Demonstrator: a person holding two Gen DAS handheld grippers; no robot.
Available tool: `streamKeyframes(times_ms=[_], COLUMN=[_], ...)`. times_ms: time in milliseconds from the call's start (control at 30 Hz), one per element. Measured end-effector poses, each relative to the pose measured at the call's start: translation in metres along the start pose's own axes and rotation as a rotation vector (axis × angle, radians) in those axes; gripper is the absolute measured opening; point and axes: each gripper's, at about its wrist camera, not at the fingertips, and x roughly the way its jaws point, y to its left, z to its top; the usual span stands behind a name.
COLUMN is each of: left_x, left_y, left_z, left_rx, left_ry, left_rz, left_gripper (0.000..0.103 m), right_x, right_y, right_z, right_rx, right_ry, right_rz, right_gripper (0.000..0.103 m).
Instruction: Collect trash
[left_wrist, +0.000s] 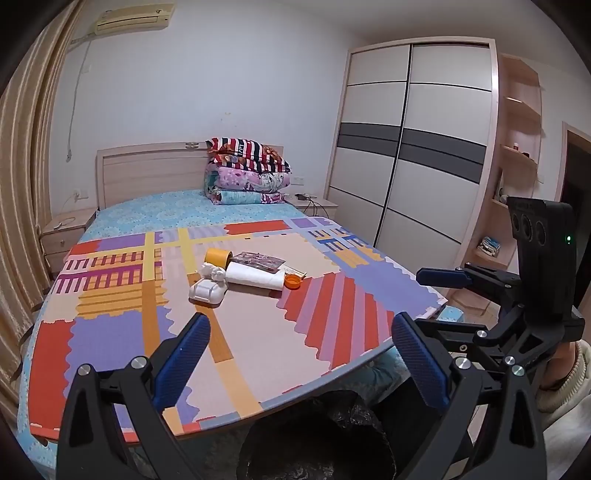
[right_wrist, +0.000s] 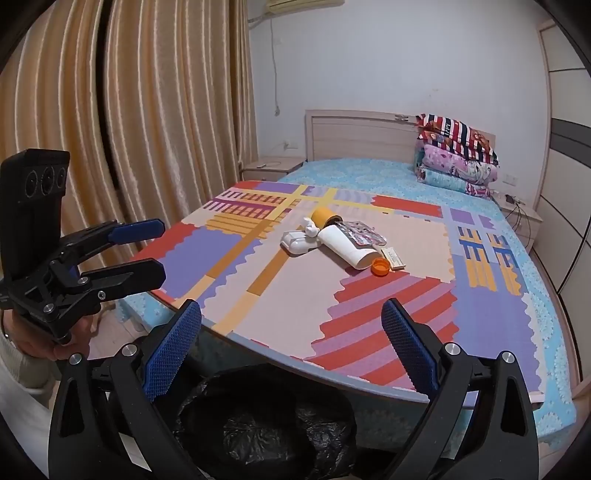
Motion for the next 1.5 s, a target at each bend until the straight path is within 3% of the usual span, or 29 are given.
streamKeyframes(times_ms=[1500], left_x=[-0.0057], left_y=[0.0079], left_z=[0.0069], left_rx=[0.007], left_ry=[-0.009], left_rz=[0.009], left_gripper=[0.095], right_x=[-0.0026], right_y=[0.0030], right_z=[0.0013], right_rx=[-0.013], right_ry=[-0.005], right_rz=[-0.005], right_gripper=[0.099])
